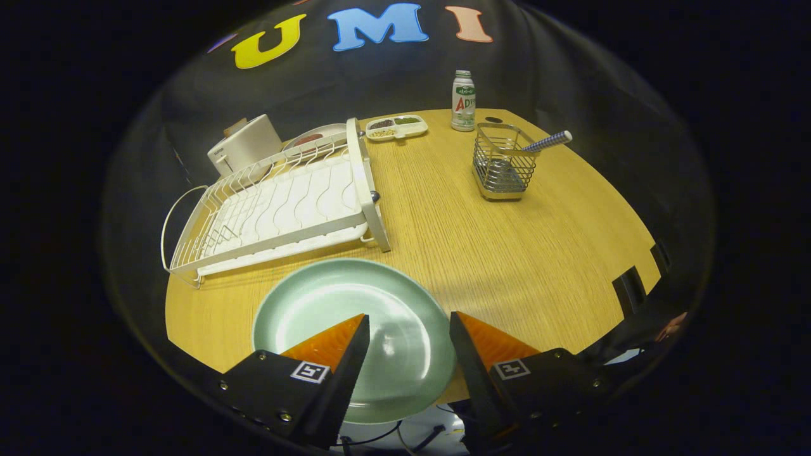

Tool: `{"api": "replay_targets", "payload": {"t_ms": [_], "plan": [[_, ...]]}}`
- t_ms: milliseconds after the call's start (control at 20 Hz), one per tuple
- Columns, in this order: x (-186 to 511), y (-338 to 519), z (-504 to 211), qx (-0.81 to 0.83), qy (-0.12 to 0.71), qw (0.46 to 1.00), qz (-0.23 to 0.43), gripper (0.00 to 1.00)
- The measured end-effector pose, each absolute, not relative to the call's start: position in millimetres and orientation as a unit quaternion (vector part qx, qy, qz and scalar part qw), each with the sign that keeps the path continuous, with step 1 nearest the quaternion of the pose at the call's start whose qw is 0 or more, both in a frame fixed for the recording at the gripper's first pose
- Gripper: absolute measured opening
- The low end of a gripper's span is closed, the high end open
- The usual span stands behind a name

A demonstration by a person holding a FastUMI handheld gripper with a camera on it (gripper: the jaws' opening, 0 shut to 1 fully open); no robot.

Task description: Take the plate from the dish rack, then take the spoon from the basket and place it into the plate.

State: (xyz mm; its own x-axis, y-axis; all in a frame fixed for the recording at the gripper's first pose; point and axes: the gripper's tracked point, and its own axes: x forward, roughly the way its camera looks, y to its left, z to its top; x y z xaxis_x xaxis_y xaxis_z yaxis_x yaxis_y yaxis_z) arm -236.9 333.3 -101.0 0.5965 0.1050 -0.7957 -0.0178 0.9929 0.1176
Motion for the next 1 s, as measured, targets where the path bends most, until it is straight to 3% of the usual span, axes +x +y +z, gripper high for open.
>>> {"api": "replay_targets", "payload": {"t_ms": [550, 1000], "plan": [[-223, 318, -91, 0.056, 0.435, 0.898, 0.014, 0.79], [-147, 228, -24, 0.102, 0.317, 0.937, -0.108, 0.79]]}}
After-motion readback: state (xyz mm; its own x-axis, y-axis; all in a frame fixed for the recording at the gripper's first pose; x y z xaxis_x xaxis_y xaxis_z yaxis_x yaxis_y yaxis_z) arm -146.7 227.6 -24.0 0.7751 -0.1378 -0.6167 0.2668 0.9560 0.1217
